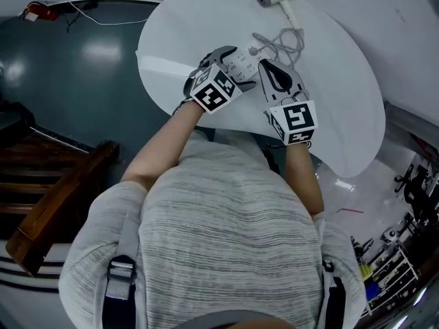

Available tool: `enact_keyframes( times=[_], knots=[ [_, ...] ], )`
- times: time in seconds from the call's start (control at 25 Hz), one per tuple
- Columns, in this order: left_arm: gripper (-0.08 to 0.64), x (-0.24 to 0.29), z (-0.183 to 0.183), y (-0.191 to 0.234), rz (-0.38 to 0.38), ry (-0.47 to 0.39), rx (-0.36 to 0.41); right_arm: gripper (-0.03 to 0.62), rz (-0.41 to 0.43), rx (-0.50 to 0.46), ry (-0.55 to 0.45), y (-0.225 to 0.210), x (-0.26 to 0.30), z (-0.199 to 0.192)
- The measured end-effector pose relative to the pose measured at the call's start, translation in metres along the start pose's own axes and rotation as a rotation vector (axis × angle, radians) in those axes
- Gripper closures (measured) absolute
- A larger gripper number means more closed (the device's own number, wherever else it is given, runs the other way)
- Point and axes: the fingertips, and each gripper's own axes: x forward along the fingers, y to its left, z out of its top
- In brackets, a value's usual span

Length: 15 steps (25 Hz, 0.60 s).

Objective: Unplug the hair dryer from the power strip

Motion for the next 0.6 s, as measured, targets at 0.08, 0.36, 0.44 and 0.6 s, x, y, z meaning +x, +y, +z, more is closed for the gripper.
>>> enact_keyframes(
  times=[0.08, 0.36, 0.44, 0.6],
  knots=[
    [0.101, 0.012, -0.009, 0.003, 0.015, 0.050, 0.001, 0.565, 0.007, 0.000, 0.013, -0.001, 0.002, -0.004],
    [0.099, 0.044, -0.026, 0.008, 0.053, 0.149, -0.003, 0.565, 0.020, 0.002, 0.048, -0.006, 0.006, -0.018],
    [0.098, 0.050, -0.030, 0.008, 0.061, 0.175, -0.004, 0.565, 0.024, 0.001, 0.061, -0.008, 0.008, -0.022],
    [0.098, 0.059, -0.039, 0.011, 0.083, 0.219, -0.011, 0.565, 0.030, 0.001, 0.099, -0.012, 0.011, -0.033]
  ],
)
